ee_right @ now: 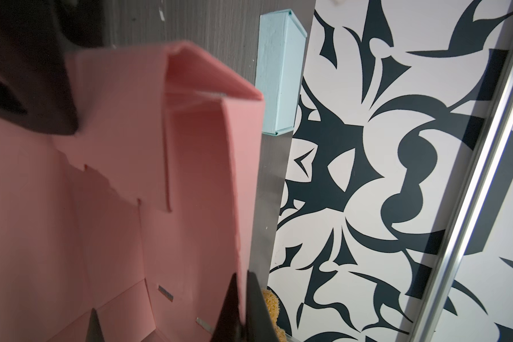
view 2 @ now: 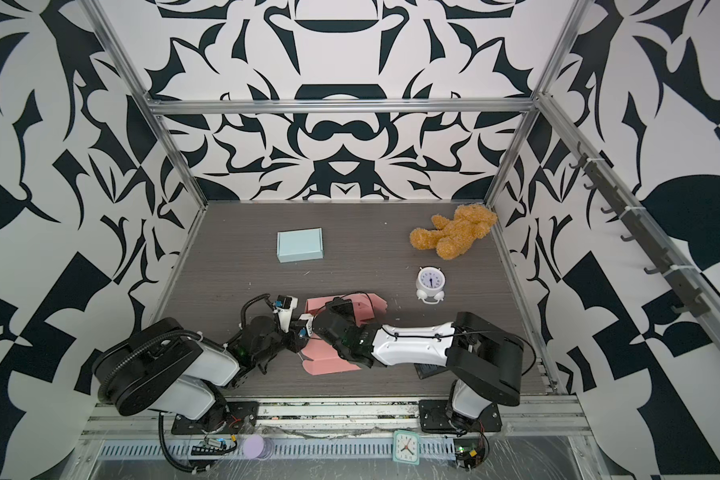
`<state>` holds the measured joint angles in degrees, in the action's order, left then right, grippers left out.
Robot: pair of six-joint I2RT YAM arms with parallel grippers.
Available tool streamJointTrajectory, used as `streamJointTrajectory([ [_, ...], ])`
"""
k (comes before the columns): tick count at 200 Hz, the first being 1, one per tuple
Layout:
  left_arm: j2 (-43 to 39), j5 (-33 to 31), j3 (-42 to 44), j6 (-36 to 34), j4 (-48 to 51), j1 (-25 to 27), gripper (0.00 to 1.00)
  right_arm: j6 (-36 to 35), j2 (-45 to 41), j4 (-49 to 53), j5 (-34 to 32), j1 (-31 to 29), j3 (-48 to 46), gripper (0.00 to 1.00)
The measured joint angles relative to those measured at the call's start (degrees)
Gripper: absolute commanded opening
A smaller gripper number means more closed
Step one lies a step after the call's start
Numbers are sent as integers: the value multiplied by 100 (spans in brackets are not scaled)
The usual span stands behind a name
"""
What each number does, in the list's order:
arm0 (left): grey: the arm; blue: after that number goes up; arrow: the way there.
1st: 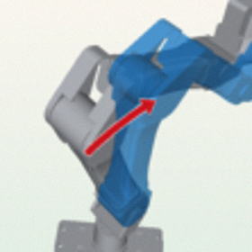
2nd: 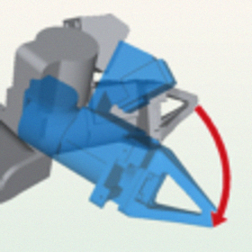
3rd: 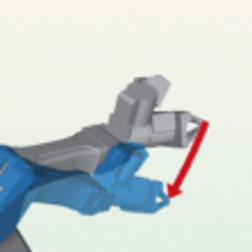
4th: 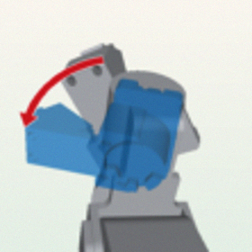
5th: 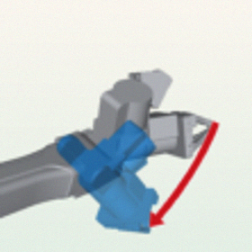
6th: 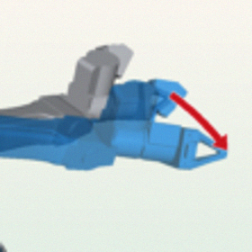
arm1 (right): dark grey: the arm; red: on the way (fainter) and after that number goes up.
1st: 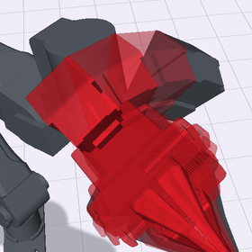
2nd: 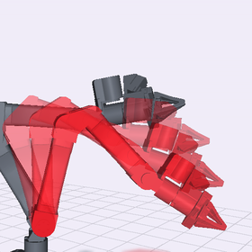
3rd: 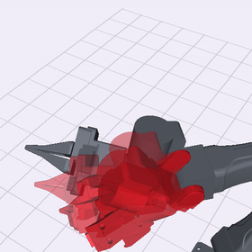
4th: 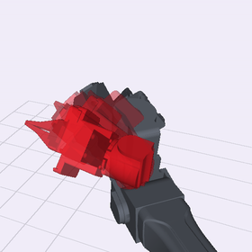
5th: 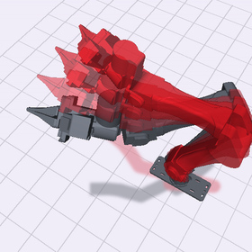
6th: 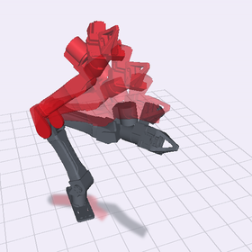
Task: Fold the paper box
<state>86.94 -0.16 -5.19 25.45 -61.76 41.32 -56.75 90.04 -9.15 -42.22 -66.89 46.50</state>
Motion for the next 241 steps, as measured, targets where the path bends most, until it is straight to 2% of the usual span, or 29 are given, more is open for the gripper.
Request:
streamJointTrajectory([
  [68,195,-125,0,-68,-358,79,49,330,48,551,68,-4,236,12],
  [179,13,-509,-63,-149,-310,249,42,442,280,680,52,-26,380,17],
  [241,-66,-870,-155,-236,-109,400,31,763,212,962,256,-26,461,17],
])
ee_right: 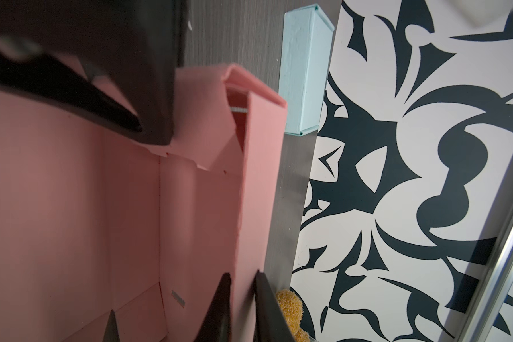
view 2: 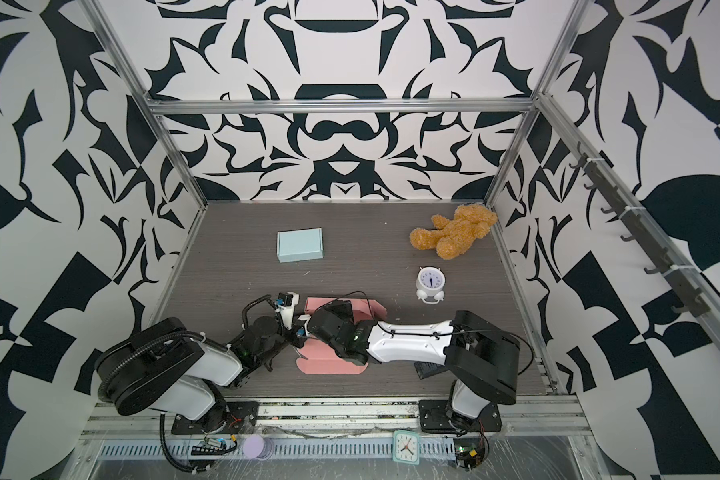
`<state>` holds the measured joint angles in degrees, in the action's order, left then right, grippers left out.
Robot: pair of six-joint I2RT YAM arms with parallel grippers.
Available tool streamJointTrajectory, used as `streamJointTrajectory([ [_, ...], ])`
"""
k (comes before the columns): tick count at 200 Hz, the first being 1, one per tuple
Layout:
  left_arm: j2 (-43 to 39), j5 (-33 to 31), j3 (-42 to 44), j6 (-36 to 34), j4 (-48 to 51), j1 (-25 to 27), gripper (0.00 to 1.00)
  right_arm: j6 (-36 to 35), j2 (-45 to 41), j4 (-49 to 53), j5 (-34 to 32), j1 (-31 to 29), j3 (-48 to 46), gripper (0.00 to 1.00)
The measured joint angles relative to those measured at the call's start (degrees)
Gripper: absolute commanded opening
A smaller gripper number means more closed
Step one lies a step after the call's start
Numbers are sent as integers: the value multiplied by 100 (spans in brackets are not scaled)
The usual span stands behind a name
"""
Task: Fold the paper box
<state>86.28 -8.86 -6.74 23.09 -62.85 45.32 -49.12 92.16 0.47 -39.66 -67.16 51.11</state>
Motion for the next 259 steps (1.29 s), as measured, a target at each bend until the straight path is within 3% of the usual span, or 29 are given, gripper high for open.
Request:
streamJointTrajectory([
  [33,0,-192,-61,-136,107,42,24,234,-26,251,146,0,105,19],
  [78,-125,-326,-118,-348,337,68,16,599,-236,654,632,-20,177,29],
  [136,-485,-345,-122,-494,623,197,15,1290,-791,1104,1370,-35,208,60],
  [194,-1161,-369,-232,-717,1519,247,15,2739,-1998,1167,2533,-39,133,79],
  [223,-1473,-396,-304,-839,1965,291,16,3595,-1961,1102,3032,162,170,78],
  [259,-1425,-417,-387,-903,2197,352,16,4994,-1292,1172,4170,1342,608,74],
])
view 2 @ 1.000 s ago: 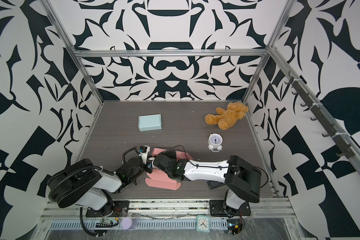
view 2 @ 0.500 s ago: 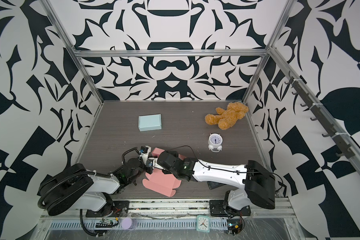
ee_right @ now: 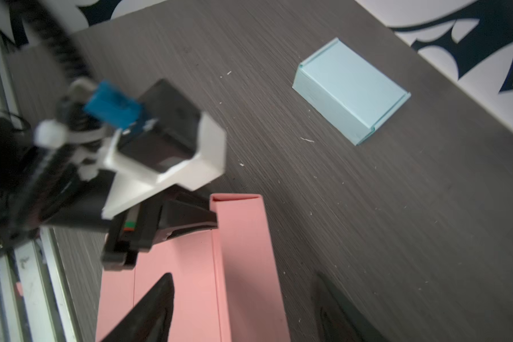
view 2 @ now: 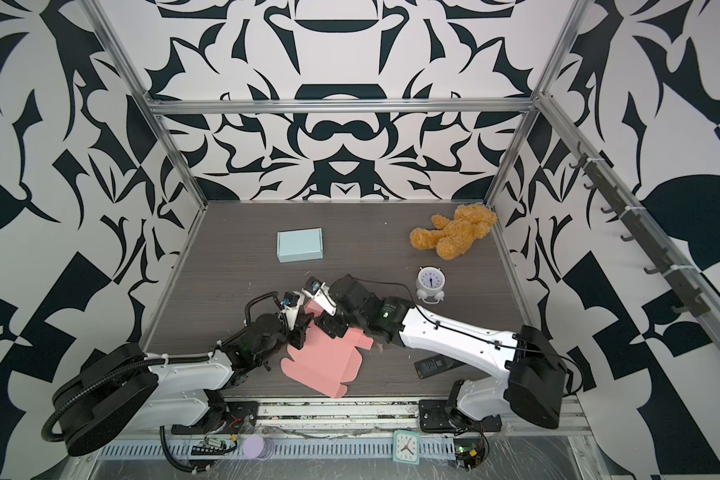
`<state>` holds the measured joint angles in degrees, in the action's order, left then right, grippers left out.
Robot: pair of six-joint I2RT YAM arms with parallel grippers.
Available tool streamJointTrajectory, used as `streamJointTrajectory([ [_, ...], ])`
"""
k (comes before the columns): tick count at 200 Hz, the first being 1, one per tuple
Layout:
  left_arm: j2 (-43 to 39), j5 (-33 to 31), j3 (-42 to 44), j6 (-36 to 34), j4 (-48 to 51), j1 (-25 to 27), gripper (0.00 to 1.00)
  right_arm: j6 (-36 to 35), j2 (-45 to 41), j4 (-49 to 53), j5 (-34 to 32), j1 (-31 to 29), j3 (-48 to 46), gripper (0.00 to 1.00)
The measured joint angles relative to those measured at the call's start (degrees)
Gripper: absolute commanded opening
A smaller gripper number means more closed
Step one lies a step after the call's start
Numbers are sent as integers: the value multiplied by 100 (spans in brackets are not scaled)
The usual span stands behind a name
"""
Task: Fold the paper box
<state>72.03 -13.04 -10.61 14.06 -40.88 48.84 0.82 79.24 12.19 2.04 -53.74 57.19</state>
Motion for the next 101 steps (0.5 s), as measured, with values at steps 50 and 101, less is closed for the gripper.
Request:
streamJointTrajectory([
  [50,286,-111,-24,2,4,149,17,1460,321,-179,1504,1078,-4,69],
  [101,516,-243,-170,0,-22,310,18,2181,992,-501,2461,1333,-240,63],
])
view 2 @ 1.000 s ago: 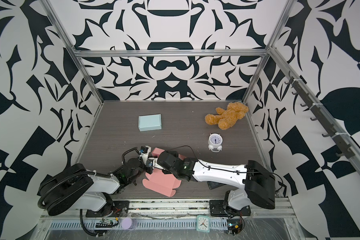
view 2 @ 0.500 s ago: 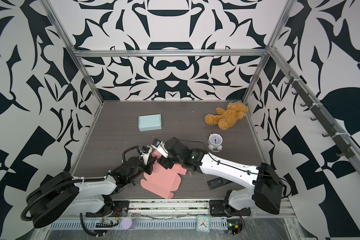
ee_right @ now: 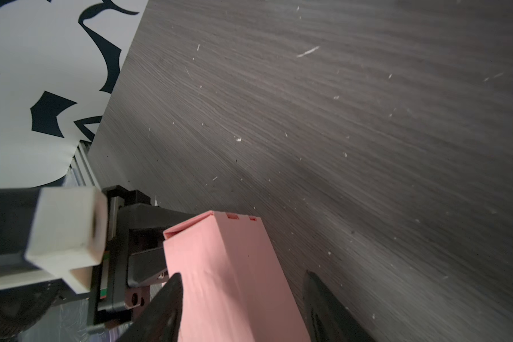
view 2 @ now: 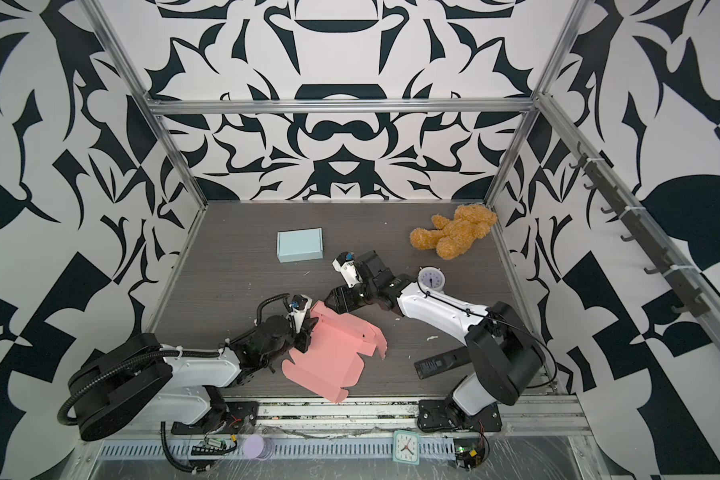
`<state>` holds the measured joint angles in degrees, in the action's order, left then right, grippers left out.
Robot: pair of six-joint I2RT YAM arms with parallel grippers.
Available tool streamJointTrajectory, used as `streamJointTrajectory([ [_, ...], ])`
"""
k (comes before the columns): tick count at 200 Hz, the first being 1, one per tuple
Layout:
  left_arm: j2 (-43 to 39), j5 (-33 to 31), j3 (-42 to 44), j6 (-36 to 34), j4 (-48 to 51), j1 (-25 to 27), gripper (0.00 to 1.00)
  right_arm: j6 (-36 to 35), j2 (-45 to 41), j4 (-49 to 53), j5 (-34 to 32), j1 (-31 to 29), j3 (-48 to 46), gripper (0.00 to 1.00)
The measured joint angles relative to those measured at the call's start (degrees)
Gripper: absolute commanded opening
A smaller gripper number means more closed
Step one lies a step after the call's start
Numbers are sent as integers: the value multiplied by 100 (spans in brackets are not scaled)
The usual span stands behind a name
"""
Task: Fold the paper box
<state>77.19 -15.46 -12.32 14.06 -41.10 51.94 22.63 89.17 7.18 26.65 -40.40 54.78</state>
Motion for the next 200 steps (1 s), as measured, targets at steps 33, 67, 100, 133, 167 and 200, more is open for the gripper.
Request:
streamJointTrajectory([
  [33,170,-118,-33,2,-79,81,18,164,179,-184,308,9,-33,56],
  [67,304,-164,-33,35,-157,96,24,275,271,-372,575,9,-160,53],
  [100,313,-177,-33,55,-275,98,24,433,278,-599,809,11,-299,51],
  [133,313,-216,-33,68,-341,107,14,713,278,-874,1016,20,-479,50],
  [167,313,-299,-33,37,-339,114,11,1215,262,-1440,1248,26,-756,50],
  [200,313,-354,-33,42,-339,179,10,1825,162,-2094,1366,55,-1139,51],
])
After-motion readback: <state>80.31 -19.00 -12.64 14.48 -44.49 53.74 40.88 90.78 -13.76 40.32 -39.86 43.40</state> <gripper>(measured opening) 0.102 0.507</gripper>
